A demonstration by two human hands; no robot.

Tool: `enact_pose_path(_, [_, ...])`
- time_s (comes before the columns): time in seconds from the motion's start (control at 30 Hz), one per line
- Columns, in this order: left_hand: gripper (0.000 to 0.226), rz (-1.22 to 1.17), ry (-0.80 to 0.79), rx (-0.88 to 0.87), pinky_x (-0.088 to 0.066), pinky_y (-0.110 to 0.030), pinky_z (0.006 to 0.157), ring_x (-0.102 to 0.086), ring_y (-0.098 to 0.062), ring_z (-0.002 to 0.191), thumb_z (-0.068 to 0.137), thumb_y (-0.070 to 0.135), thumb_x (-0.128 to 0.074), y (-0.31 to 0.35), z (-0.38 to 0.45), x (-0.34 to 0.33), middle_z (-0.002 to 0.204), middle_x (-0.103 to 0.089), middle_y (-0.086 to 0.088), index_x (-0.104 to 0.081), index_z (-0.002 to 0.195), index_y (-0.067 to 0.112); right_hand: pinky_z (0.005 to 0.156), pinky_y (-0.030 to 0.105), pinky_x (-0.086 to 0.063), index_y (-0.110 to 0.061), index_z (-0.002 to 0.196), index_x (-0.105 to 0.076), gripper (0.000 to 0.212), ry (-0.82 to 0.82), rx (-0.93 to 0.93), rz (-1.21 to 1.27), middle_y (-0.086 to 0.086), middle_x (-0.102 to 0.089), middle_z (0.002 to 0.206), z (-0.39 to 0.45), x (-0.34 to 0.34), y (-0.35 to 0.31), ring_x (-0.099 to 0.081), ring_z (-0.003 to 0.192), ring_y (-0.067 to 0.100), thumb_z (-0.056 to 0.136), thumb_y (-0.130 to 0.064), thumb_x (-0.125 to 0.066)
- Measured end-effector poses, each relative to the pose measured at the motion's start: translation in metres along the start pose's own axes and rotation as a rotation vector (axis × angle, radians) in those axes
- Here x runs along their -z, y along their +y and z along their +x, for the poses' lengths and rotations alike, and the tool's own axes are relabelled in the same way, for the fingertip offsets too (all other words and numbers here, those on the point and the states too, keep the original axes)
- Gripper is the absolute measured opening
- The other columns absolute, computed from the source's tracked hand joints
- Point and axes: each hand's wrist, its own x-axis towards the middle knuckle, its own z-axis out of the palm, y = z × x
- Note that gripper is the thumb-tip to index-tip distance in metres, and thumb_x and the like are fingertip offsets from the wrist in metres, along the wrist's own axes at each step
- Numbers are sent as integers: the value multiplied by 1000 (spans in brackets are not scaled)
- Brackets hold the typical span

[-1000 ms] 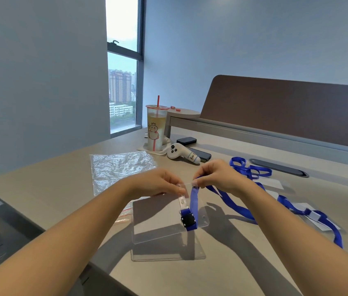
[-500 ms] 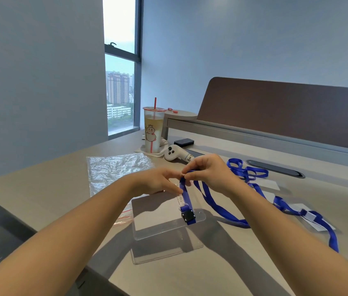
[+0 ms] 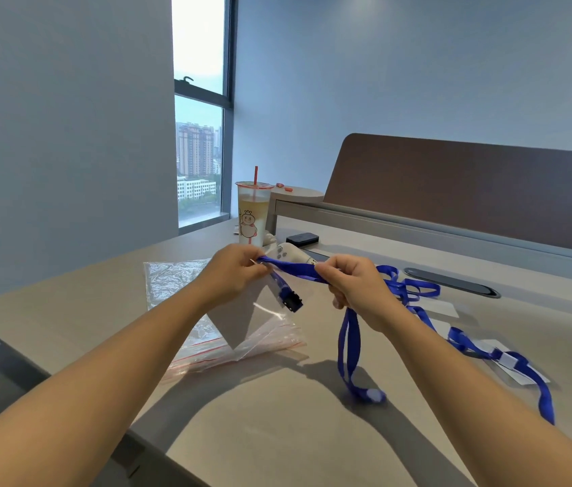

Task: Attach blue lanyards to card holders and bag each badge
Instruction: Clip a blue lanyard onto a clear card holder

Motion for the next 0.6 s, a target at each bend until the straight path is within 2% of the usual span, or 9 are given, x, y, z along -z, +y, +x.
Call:
enact_pose_path(0.1, [23, -38, 62, 18, -36, -17, 58, -46, -18, 79, 91, 15, -49, -3, -2, 3, 89, -55, -7, -63, 103, 1, 50, 19, -35, -10, 66, -54, 34, -4, -34, -4, 3, -39, 56, -1, 1, 3, -33, 50, 12, 95, -23, -40])
enact_pose_path(0.17, [23, -47, 77, 23, -35, -15, 56, -45, -16, 77, 91, 15, -49, -3, -4, 4, 89, -54, -6, -62, 104, 1, 50, 18, -33, -1, 77, -58, 31, -31, -67, -20, 4, -39, 59, -1, 1, 6, -32, 52, 12, 94, -21, -42])
enact_pose_path(0.3, [21, -117, 71, 29, -34, -16, 55, -43, -9, 66, 91, 16, -50, -2, -5, 5, 90, -54, -6, -61, 103, 3, 55, 20, -34, -20, 73, -59, 20, -96, -101, -64, 2, -48, 64, -1, 0, 8, -37, 56, 10, 90, -19, -50])
enact_pose_path(0.4, [13, -183, 43, 38, -36, -18, 56, -45, -9, 66, 90, 13, -50, 0, -8, 7, 89, -55, -5, -59, 97, 7, 56, 18, -35, -17, 76, -59, 16, -141, -127, -128, 0, -52, 65, 0, 0, 10, -42, 58, 8, 89, -15, -52])
enact_pose_path(0.5, [5, -221, -10, 40, -38, -19, 57, -47, -9, 65, 90, 12, -50, 2, -11, 8, 80, -55, 0, -56, 90, 13, 59, 18, -37, -10, 90, -63, 13, -194, -157, -193, -2, -54, 67, 1, 0, 12, -44, 61, 8, 90, -11, -50])
enact_pose_path(0.6, [6, -241, -56, 58, -39, -18, 56, -50, -9, 65, 89, 12, -51, 0, -12, 10, 72, -54, 6, -55, 89, 15, 62, 17, -39, -5, 103, -63, 20, -230, -163, -213, -3, -55, 69, 1, 0, 13, -45, 63, 7, 90, -8, -48])
